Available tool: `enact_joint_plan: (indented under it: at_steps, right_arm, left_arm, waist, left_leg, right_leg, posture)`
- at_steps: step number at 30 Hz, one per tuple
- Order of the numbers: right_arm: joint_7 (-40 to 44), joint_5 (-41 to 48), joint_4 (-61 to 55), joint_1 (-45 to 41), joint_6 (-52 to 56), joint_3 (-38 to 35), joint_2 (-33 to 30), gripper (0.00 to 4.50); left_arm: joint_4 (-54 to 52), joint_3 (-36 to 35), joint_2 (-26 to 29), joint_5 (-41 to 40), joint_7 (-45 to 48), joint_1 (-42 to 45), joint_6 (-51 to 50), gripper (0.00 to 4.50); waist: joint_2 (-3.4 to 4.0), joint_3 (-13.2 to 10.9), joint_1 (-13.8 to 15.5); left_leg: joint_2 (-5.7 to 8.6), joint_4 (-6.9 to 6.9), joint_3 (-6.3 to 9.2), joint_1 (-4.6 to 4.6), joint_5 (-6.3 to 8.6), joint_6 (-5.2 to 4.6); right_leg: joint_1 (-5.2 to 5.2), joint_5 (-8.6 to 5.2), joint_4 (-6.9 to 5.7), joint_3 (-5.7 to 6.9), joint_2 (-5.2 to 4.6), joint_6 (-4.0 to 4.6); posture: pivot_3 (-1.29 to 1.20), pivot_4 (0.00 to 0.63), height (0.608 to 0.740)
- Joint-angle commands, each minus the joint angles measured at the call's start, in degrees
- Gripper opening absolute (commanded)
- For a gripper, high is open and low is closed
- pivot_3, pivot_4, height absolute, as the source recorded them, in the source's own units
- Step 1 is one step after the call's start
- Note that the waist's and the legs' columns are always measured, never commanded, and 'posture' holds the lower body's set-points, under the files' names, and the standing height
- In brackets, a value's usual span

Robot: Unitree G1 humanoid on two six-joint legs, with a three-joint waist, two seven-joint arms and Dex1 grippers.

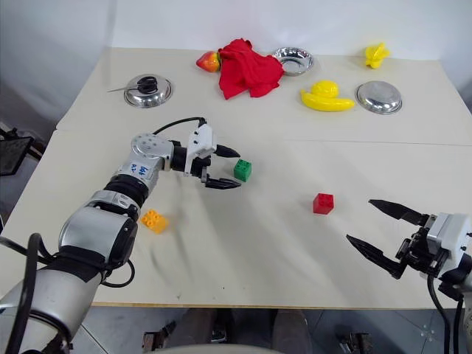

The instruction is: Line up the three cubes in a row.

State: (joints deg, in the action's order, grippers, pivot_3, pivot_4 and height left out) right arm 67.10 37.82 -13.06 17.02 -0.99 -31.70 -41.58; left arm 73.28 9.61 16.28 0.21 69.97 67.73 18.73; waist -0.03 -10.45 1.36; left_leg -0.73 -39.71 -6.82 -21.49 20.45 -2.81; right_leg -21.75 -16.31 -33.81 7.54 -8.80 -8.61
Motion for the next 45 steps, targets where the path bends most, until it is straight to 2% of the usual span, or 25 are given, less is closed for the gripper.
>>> enact_joint_plan:
  at_steps: [1, 5, 6, 13, 14, 26, 28, 33, 39, 45]
  right_arm:
    - [-1.4, 1.7, -2.9, 1.2, 0.4, -2.5, 0.9, 4.49]
    - [-2.2, 2.0, -4.7, 3.6, 0.6, -3.4, 1.8, 4.49]
    - [-2.3, 2.0, -4.9, 4.1, 0.7, -3.5, 2.0, 4.5]
    - [-2.3, 1.7, -5.3, 5.6, 0.2, -3.4, 2.6, 4.5]
    - [-2.2, 1.7, -5.1, 5.5, 0.2, -3.3, 2.5, 4.5]
    - [-0.8, 0.5, -2.6, 3.8, 0.1, -2.5, 1.8, 4.5]
    - [-0.7, 0.4, -2.5, 3.7, 0.1, -2.4, 1.9, 4.5]
    - [-0.5, 0.0, -2.0, 3.0, 0.1, -1.7, 2.0, 4.5]
    - [0.0, -0.3, -1.5, 2.2, 0.2, -1.8, 1.8, 4.5]
    - [0.4, -0.5, -1.7, 2.6, 0.3, -2.0, 1.8, 4.5]
  left_arm:
    - [1.0, -0.9, -1.0, 1.6, -1.7, 2.3, 1.0, 4.5]
    - [2.0, -1.5, -2.6, 2.9, -3.5, 2.7, 0.2, 4.5]
    - [2.0, -1.7, -2.8, 3.1, -3.8, 2.6, 0.3, 4.1]
    - [2.1, -2.6, -2.8, 4.2, -2.6, 2.4, 0.3, 2.09]
    - [2.1, -2.5, -2.7, 4.4, -2.0, 2.4, 0.3, 2.0]
    - [-0.5, -2.9, -3.5, 3.9, 9.1, 3.7, -1.5, 2.0]
    - [-1.6, -3.1, -3.8, 2.9, 13.1, 3.0, -1.8, 2.74]
    - [-2.3, -3.0, -3.2, 3.4, 14.7, 1.3, 1.3, 4.19]
    - [-1.2, -1.4, -1.6, 5.5, 16.8, 2.0, 6.0, 4.19]
    - [0.4, -0.8, -2.3, 7.4, 14.5, 2.8, 7.3, 4.19]
  waist:
    - [-0.02, 0.0, 0.1]
    - [-0.03, 0.0, 0.3]
    - [-0.03, 0.0, 0.2]
    - [-0.03, 0.0, 0.0]
    - [-0.03, 0.0, 0.0]
    - [-0.03, 0.0, 0.1]
    - [-0.03, 0.0, 0.1]
    - [-0.02, 0.0, 0.0]
    - [-0.02, 0.0, 0.0]
    - [-0.02, 0.0, 0.2]
  left_leg:
    - [-0.01, -0.03, 0.04, -0.02, 0.0, 0.0]
    - [0.0, -0.07, 0.11, -0.07, 0.01, -0.02]
    - [0.01, -0.07, 0.11, -0.08, 0.02, -0.03]
    - [0.0, -0.13, 0.07, -0.07, 0.03, -0.05]
    - [-0.01, -0.14, 0.07, -0.07, 0.03, -0.05]
    - [0.0, -0.23, 0.09, -0.1, 0.04, -0.07]
    - [0.01, -0.23, 0.09, -0.1, 0.04, -0.07]
    - [-0.01, -0.25, 0.08, -0.1, 0.04, -0.07]
    - [-0.02, -0.27, 0.09, -0.1, 0.04, -0.07]
    - [-0.02, -0.29, 0.12, -0.11, 0.06, -0.1]
  right_leg:
    - [0.0, 0.0, -0.01, 0.02, 0.0, 0.0]
    - [0.0, 0.0, -0.02, 0.06, -0.03, 0.0]
    - [0.0, 0.0, -0.01, 0.06, -0.03, 0.0]
    - [-0.02, 0.0, -0.06, 0.04, -0.03, 0.0]
    - [-0.02, 0.0, -0.07, 0.04, -0.03, 0.0]
    - [-0.02, 0.0, -0.1, 0.04, -0.03, 0.0]
    - [-0.02, 0.0, -0.11, 0.05, -0.03, 0.0]
    - [-0.02, 0.0, -0.13, 0.04, -0.03, 0.0]
    - [-0.02, 0.0, -0.14, 0.04, -0.03, 0.0]
    - [-0.01, 0.0, -0.16, 0.05, -0.07, 0.0]
  posture:
    - [0.0, 0.15, 0.74]
    - [0.0, 0.15, 0.74]
    - [0.0, 0.15, 0.74]
    - [0.0, 0.15, 0.74]
    - [0.0, 0.15, 0.74]
    - [0.0, 0.15, 0.74]
    - [0.0, 0.15, 0.74]
    - [0.0, 0.15, 0.74]
    - [0.0, 0.15, 0.74]
    - [0.0, 0.15, 0.74]
